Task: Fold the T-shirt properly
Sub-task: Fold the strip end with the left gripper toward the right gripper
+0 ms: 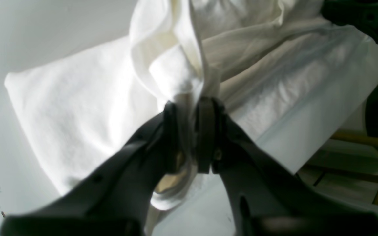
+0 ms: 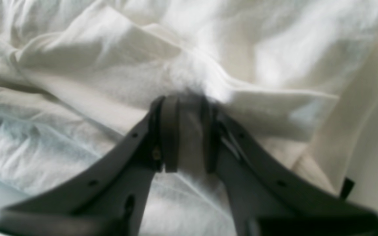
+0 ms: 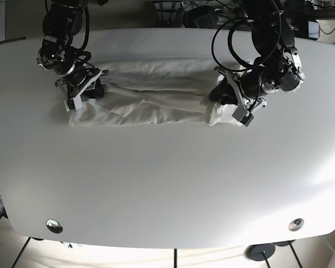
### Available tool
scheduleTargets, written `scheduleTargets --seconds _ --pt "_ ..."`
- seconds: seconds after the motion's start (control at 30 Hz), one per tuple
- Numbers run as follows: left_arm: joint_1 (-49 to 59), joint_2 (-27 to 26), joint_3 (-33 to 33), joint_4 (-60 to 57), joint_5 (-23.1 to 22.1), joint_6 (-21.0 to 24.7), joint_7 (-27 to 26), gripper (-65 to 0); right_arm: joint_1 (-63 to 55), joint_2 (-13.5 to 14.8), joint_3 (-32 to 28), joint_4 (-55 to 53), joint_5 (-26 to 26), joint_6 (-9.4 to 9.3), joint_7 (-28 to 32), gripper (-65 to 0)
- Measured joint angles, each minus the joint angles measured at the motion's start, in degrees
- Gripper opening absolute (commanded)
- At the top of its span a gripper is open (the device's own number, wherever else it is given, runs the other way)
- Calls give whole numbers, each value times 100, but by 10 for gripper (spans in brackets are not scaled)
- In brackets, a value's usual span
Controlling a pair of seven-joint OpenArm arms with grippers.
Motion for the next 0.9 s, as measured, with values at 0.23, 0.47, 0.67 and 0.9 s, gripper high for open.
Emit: scheduleTargets --seconds 0.23,0.47,0.67,0.9 --pt "-17 122 439 -2 61 0 -2 -536 46 -2 0 -4 -7 -2 -20 -539" --pt "-262 269 1169 26 -111 1915 -31 -299 48 -2 -7 -4 -4 -2 -17 -539" --pt "-269 -177 1099 212 -1191 1891 -46 -379 46 -2 -7 -4 -7 -2 -20 -539" --pt "-190 -874 468 205 -767 1891 -48 -510 48 0 -7 -4 -4 -2 -20 -539"
